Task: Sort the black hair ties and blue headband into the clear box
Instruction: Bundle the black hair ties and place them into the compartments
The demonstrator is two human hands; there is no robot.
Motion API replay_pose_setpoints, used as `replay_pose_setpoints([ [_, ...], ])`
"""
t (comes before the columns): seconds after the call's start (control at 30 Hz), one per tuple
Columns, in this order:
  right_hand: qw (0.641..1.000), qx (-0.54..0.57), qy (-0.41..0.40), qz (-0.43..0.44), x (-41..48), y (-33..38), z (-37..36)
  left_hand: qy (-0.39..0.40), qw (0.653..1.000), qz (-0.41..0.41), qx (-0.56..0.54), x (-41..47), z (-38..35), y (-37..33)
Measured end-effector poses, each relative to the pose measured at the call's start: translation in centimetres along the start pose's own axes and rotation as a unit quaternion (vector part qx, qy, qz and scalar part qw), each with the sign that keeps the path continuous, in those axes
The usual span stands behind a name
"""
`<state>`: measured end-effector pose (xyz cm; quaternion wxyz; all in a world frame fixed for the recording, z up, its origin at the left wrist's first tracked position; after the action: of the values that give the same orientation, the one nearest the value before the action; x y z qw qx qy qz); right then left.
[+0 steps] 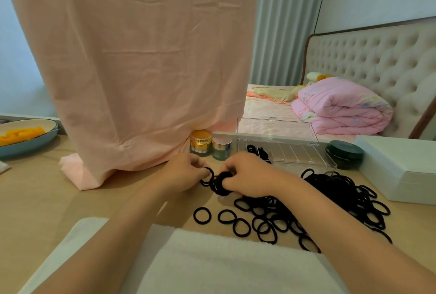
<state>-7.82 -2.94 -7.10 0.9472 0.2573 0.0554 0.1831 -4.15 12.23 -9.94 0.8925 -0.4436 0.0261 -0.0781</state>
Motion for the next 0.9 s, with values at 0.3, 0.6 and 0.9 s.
replay_pose_setpoints([
  [0.3,0.970,0.176,-0.163,-0.044,-2.0,-2.7,3.2,0.084,0.958,0.032,-0.273,-1.7,-3.4,-4.1],
  [0.6,0.957,0.152,-0.236,-0.068,-2.6,-4.9,6.0,0.116,0.953,-0.040,-0.276,0.0,-5.1,-7.9],
  [0.9,0.920,0.356,-0.154,-0.060,-3.1,-8.6,8.5,0.134,0.969,-0.078,-0.191,4.1,-5.9,-11.1],
])
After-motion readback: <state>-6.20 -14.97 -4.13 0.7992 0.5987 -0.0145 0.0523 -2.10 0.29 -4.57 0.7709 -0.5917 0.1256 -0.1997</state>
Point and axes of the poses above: each hand's wrist, its own x-axis towards the middle knuckle, its own z-axis out of the back of the hand, y = z × x, the point moved 6 cm from there along x, towards the middle knuckle, and after that the axes turned 1 degree about z, right-handed, at the moved point
